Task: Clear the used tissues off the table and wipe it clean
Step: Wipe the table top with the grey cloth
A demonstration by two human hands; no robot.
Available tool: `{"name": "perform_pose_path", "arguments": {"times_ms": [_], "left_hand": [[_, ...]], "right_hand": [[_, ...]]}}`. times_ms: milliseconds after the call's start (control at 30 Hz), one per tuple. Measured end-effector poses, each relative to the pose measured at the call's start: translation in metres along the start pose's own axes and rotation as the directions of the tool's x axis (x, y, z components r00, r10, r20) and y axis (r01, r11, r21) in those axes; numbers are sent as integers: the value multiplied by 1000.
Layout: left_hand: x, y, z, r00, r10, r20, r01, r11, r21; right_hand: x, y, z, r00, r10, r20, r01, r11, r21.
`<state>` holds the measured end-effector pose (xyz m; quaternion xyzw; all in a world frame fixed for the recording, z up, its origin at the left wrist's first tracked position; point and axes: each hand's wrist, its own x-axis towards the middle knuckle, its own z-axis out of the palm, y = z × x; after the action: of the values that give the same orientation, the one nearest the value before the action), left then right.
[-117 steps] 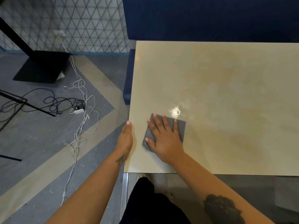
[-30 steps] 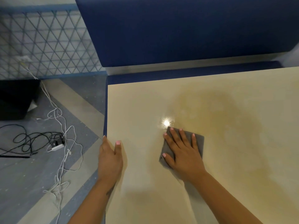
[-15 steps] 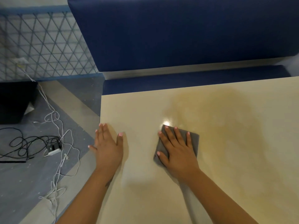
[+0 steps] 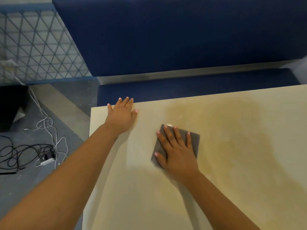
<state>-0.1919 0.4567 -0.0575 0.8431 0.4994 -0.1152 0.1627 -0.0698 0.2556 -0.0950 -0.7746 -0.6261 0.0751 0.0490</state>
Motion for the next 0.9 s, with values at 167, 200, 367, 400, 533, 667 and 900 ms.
{"name": "perform_pose_path", "arguments": {"times_ms": [167, 200, 367, 400, 533, 667, 900], "left_hand": [[7, 4, 0, 999, -24, -20, 23, 998, -50], [8, 4, -1, 999, -31, -31, 29, 998, -47], [15, 3, -3, 998, -54, -28, 54, 999, 2], [16, 3, -3, 998, -57, -28, 57, 998, 1], [16, 5, -5, 998, -65, -26, 64, 998, -21], [12, 6, -5, 997, -49, -59, 45, 996, -75], [9, 10, -4, 995, -85, -57, 79, 991, -107]], "right_hand": [[28, -32, 2, 1000, -18, 18, 18, 1000, 15], [22, -33, 2, 997, -74, 27, 74, 997, 24], [-1, 11, 0, 975, -220, 46, 220, 975, -9], [4, 20, -2, 982, -179, 53, 181, 983, -24], [52, 18, -11, 997, 4, 83, -1, 1000, -30], [81, -21, -8, 997, 2, 77, 2, 999, -50], [49, 10, -10, 975, -202, 90, 202, 979, 4]]}}
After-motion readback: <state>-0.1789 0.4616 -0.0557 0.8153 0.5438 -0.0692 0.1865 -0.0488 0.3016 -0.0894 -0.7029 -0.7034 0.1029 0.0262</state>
